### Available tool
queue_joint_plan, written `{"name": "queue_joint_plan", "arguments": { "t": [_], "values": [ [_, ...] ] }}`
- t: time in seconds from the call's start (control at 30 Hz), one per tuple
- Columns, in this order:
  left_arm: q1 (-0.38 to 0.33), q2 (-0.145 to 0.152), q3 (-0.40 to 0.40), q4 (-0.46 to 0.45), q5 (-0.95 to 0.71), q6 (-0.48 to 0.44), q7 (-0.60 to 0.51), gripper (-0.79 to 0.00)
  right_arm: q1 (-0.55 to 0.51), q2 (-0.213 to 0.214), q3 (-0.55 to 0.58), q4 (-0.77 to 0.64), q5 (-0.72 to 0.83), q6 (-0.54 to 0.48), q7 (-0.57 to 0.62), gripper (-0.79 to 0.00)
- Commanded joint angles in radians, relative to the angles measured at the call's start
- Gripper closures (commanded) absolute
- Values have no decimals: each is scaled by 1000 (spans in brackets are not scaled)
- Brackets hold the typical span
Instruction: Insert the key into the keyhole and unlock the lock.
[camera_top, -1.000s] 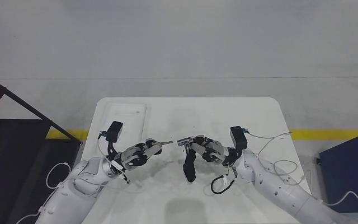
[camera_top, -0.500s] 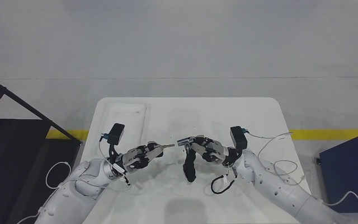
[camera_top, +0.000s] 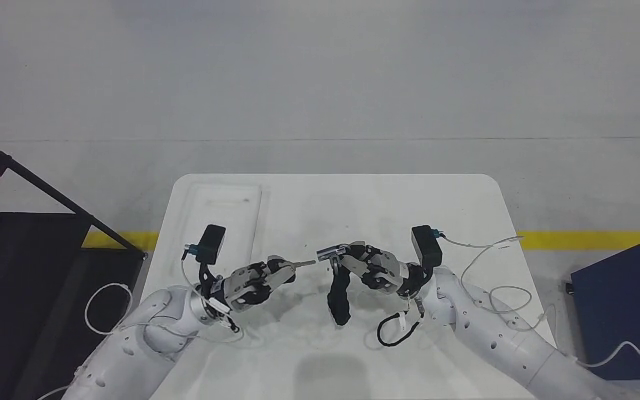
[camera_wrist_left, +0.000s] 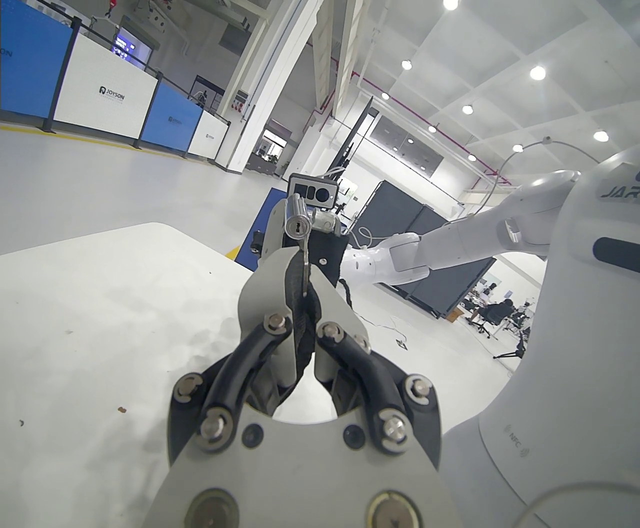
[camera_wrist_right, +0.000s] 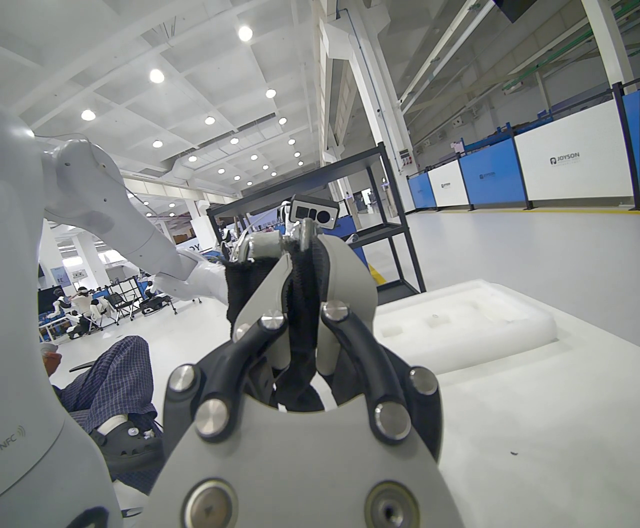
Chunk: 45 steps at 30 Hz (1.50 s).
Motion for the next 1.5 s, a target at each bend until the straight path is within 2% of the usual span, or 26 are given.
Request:
{"name": "queue_joint_plan", "arguments": {
  "t": [0.0, 0.37, 0.67, 0.83, 1.03, 1.27, 1.47],
  "values": [
    [-7, 8, 19, 4, 27, 0, 44, 0, 0, 0, 0, 0, 0, 0, 0, 0],
    [-58, 52, 121, 38, 133, 0, 284, 0, 0, 0, 0, 0, 0, 0, 0, 0],
    [-122, 89, 230, 74, 194, 0, 426, 0, 0, 0, 0, 0, 0, 0, 0, 0],
    [-172, 105, 302, 93, 113, 0, 417, 0, 0, 0, 0, 0, 0, 0, 0, 0],
    [-214, 126, 353, 88, 18, 0, 353, 0, 0, 0, 0, 0, 0, 0, 0, 0],
    [-227, 151, 362, 49, -48, 0, 301, 0, 0, 0, 0, 0, 0, 0, 0, 0],
    [-223, 165, 358, 39, -51, 0, 298, 0, 0, 0, 0, 0, 0, 0, 0, 0]
  ]
}}
